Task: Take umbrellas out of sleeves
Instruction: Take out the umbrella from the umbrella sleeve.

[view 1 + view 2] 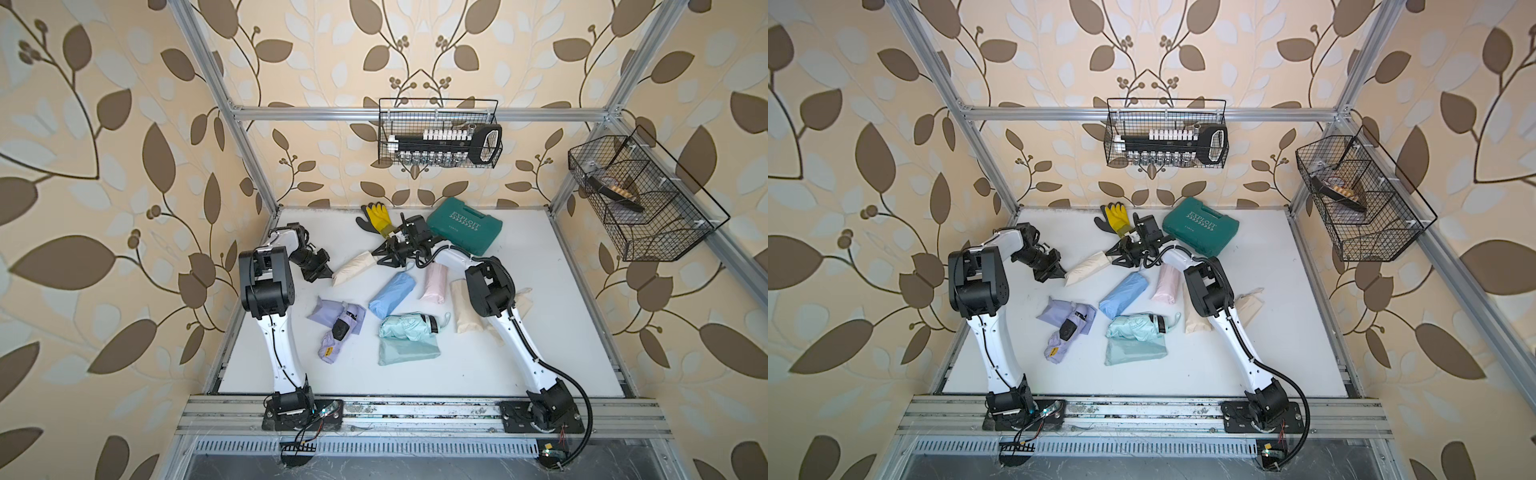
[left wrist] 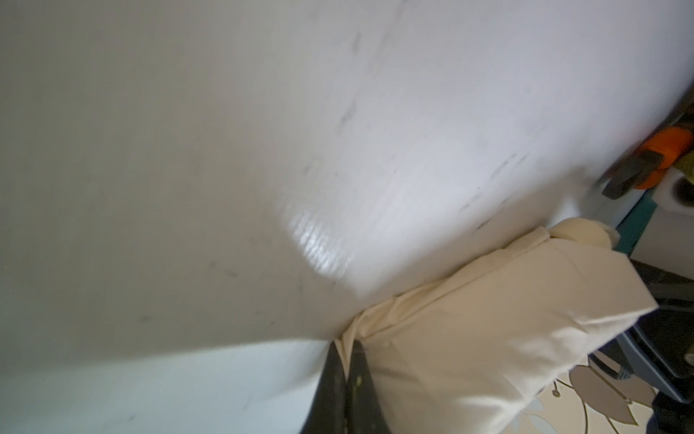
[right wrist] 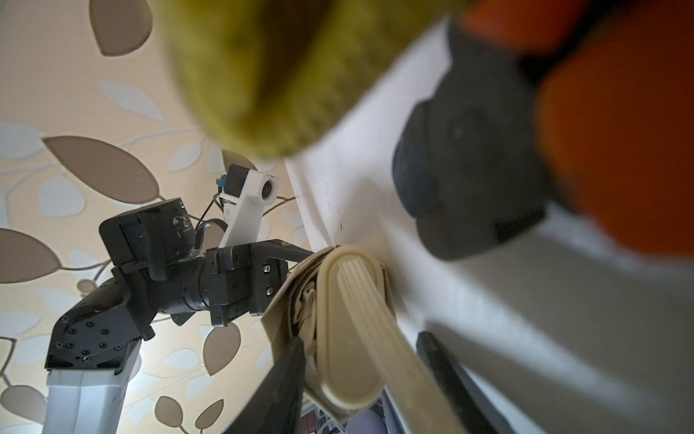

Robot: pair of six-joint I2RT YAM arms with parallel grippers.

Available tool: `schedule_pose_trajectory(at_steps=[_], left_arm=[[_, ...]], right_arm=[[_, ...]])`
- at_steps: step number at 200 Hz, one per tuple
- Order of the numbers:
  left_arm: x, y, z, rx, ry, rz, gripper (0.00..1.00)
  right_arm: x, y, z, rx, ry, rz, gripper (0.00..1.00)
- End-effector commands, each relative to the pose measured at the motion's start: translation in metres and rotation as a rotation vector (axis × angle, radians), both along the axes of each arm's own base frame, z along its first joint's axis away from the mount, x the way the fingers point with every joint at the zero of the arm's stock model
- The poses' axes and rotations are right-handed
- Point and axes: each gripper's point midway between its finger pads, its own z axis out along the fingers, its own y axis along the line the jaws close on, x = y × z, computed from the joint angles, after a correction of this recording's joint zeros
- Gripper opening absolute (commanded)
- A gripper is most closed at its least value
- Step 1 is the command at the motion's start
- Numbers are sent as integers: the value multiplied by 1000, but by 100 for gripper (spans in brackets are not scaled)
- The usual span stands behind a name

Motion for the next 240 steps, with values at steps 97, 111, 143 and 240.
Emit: schedule_pose_trajectory(at_steps=[97,111,143,240], left_arm=[[-1,11,-18,41,35,-7,0],[0,10,-17,39,33,-8,0],[1,8,-17,36,30,-9,0],[-3,9,-9,40,17,0,0]], right_arm=[[-7,18,-43,-36,99,-13,32],[-11,23,-44,-31,106,2,33],[-25,28,-48,-34,131,32,31],[3,-28,-12,-69,15,-93,3]])
